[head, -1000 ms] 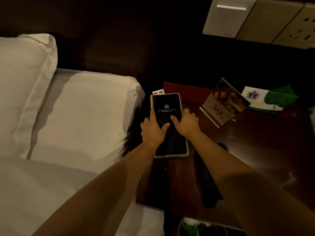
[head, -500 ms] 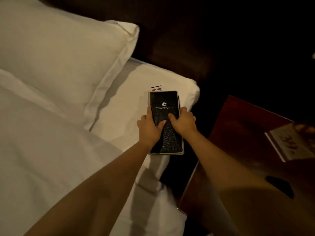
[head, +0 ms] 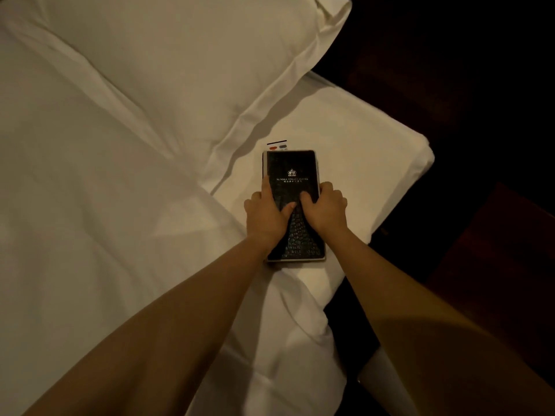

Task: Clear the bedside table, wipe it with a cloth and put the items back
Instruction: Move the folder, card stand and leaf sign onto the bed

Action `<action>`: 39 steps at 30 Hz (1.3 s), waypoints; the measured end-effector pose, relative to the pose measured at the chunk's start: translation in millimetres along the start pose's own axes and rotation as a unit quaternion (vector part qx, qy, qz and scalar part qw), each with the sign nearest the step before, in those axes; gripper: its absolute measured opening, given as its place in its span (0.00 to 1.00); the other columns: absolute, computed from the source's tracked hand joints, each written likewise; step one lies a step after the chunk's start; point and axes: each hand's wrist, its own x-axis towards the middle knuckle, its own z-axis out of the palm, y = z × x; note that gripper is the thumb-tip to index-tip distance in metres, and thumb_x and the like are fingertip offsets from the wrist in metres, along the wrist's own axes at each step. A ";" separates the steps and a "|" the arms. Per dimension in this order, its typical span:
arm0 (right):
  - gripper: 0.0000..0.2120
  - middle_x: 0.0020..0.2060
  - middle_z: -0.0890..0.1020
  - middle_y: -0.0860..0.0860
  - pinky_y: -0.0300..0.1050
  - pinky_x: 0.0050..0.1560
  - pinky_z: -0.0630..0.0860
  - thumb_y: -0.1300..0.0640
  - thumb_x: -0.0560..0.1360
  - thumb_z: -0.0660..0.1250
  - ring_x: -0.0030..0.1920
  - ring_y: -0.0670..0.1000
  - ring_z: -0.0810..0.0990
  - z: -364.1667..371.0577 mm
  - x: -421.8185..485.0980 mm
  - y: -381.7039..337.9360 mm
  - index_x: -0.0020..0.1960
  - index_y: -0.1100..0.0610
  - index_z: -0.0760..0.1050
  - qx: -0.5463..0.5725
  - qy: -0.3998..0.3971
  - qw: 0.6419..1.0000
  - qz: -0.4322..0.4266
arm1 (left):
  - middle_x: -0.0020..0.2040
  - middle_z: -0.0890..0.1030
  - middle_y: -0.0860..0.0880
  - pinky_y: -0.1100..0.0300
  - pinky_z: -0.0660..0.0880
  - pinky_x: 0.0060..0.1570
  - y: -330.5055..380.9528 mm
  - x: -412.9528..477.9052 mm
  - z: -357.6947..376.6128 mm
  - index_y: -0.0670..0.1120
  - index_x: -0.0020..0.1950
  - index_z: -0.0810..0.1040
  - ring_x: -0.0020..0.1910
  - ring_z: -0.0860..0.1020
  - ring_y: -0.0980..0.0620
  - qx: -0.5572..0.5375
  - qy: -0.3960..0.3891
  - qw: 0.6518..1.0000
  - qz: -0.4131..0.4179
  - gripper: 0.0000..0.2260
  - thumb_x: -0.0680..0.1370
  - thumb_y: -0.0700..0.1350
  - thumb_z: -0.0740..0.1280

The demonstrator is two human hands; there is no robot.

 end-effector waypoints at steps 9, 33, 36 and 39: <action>0.25 0.64 0.69 0.61 0.56 0.61 0.69 0.44 0.77 0.60 0.64 0.60 0.66 -34.6 -17.2 23.7 0.67 0.60 0.64 -0.051 0.040 0.998 -0.019 | 0.76 0.57 0.41 0.46 0.62 0.66 42.7 -31.2 -0.1 0.46 0.76 0.55 0.71 0.59 0.41 0.210 0.033 0.971 0.110 0.28 0.79 0.53 0.59; 0.24 0.64 0.71 0.57 0.57 0.59 0.69 0.44 0.75 0.62 0.63 0.60 0.67 -299.6 -213.9 303.4 0.65 0.56 0.66 -0.176 0.051 0.976 0.113 | 0.67 0.74 0.40 0.51 0.68 0.66 271.8 -227.2 205.5 0.45 0.75 0.58 0.67 0.70 0.41 0.176 -0.254 0.896 0.319 0.28 0.78 0.46 0.64; 0.22 0.61 0.73 0.58 0.57 0.60 0.71 0.44 0.76 0.61 0.62 0.61 0.70 -319.4 -222.5 331.8 0.63 0.58 0.69 -0.150 0.056 0.978 0.133 | 0.67 0.73 0.40 0.48 0.70 0.65 293.1 -239.3 227.4 0.46 0.76 0.55 0.67 0.70 0.40 0.132 -0.268 0.912 0.281 0.30 0.77 0.44 0.65; 0.23 0.62 0.75 0.59 0.56 0.61 0.73 0.45 0.76 0.61 0.63 0.60 0.72 -334.7 -220.9 351.8 0.66 0.58 0.68 -0.101 0.079 0.982 0.139 | 0.67 0.74 0.38 0.45 0.71 0.64 310.8 -235.1 242.4 0.46 0.75 0.56 0.66 0.72 0.37 0.100 -0.239 0.937 0.235 0.28 0.77 0.41 0.63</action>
